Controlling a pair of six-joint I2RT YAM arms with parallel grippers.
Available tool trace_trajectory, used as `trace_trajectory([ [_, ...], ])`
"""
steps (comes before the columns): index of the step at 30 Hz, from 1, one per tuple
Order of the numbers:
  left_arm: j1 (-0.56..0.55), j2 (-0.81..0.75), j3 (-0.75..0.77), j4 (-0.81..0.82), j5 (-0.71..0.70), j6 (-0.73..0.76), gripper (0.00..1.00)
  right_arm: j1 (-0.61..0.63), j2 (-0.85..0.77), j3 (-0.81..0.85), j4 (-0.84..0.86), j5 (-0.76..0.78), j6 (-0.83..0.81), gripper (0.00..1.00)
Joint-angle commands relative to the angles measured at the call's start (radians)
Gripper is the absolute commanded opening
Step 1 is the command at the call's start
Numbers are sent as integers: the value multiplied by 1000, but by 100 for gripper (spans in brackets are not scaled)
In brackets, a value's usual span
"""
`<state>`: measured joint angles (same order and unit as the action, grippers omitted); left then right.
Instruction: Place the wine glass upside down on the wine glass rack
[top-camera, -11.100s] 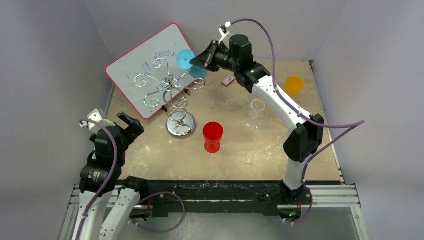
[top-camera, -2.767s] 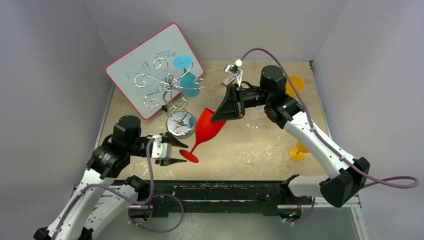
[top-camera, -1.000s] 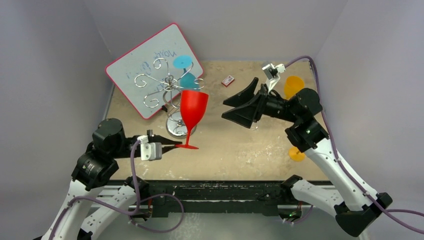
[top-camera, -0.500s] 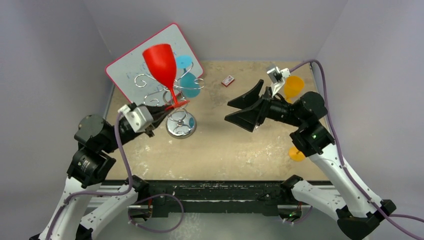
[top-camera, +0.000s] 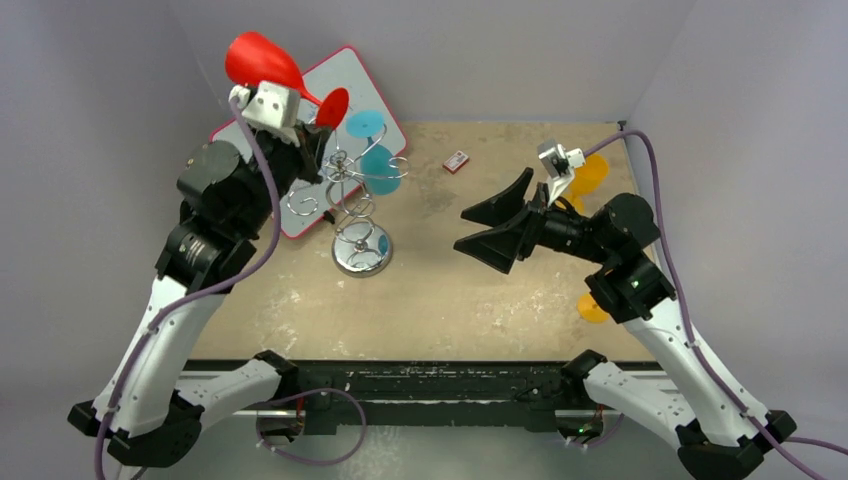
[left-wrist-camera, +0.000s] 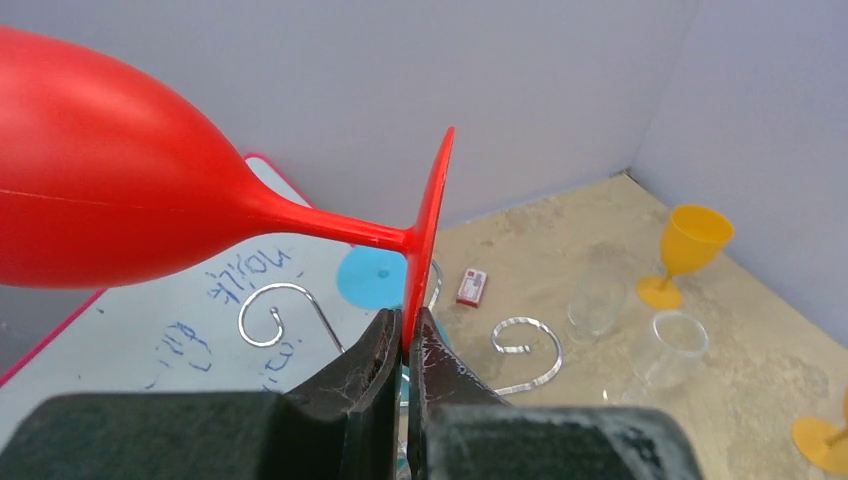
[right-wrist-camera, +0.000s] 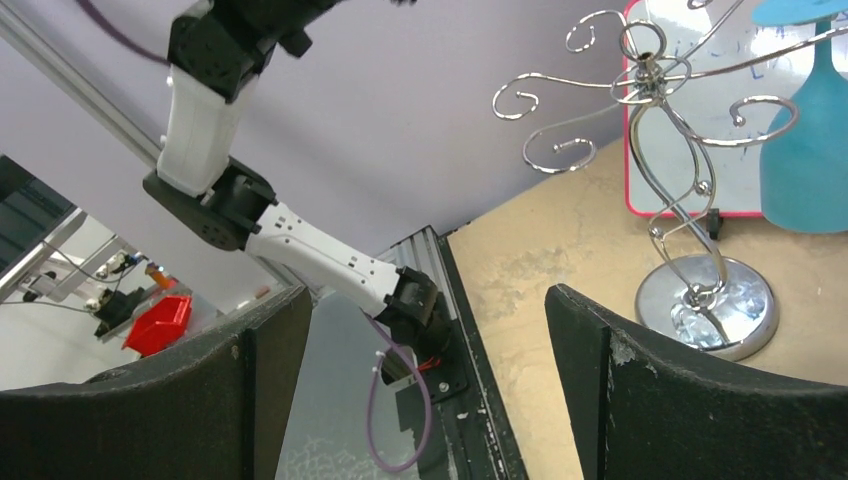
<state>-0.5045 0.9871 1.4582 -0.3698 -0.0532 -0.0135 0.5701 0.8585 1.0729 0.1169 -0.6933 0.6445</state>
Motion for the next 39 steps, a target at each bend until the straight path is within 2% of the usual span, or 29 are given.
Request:
trace_trajectory([
  [1, 3, 96, 146, -24, -237, -214, 0, 0, -38, -30, 25, 12, -24, 89],
  [7, 7, 186, 261, -111, -392, -393, 0, 0, -59, -22, -14, 21, -51, 90],
  [10, 46, 222, 295, -162, -415, -467, 0, 0, -68, -16, -29, 27, -65, 90],
  [13, 142, 245, 322, -204, -330, -562, 0, -1, -73, -12, -35, 28, -73, 90],
  [15, 227, 255, 320, -204, -221, -630, 0, 0, -74, -10, -40, 28, -79, 90],
  [17, 266, 265, 318, -196, -153, -666, 0, 0, -75, -10, -41, 26, -83, 91],
  [28, 299, 290, 265, -209, -73, -807, 0, -1, -87, 1, -80, 40, -118, 92],
  [39, 307, 232, 70, -103, 68, -988, 0, 0, -96, 1, -102, 54, -126, 92],
])
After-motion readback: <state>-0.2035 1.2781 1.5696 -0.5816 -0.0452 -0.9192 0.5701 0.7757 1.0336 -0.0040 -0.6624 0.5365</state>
